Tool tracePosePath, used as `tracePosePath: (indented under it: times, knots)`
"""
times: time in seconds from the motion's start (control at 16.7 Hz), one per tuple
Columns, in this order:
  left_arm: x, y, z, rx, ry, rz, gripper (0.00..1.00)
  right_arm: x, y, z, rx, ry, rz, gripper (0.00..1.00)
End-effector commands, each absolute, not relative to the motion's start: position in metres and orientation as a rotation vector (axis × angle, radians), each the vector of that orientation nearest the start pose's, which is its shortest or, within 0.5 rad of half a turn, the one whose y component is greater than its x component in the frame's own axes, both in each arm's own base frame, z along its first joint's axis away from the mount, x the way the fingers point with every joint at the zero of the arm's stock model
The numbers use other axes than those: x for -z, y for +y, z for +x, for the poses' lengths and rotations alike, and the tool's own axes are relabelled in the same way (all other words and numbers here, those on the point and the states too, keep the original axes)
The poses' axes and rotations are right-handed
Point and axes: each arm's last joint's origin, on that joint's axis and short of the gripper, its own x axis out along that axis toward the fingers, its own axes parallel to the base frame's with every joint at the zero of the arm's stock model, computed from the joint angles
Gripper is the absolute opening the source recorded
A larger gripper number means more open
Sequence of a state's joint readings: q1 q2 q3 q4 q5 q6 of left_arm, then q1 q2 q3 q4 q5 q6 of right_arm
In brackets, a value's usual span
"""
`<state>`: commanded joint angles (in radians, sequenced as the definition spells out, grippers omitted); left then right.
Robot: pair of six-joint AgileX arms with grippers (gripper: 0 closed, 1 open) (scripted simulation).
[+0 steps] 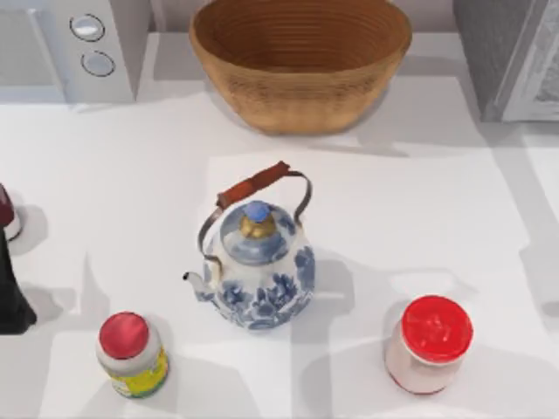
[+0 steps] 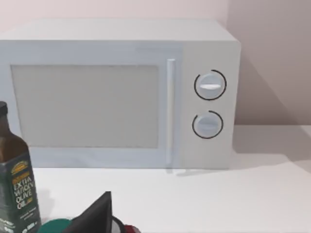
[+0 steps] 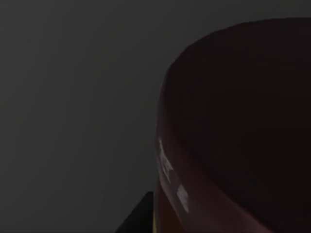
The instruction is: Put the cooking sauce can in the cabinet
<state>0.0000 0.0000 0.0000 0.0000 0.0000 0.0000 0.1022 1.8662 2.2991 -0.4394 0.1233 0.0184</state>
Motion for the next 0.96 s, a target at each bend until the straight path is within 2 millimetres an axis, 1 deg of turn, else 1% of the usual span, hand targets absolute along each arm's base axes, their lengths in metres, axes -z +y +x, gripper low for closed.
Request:
tracePosePath:
  times: [0.6,0.66,0.96]
  knots:
    - [-0.16,-0.0012,0.1057,0.0,0.0,0.0,1.0,-0.5096,0.0449,0.396,0.001,0.005,0.003,0.98]
    - [-0.16,-0.0012,0.1057,0.0,0.0,0.0,1.0,-0.5096,0.0449,0.396,0.001,0.005,0.003,1.0]
    - [-0.16,-0.0012,0.1057,0.0,0.0,0.0,1.0,-0.5096,0.0449,0.396,0.001,0.005,0.003,1.0]
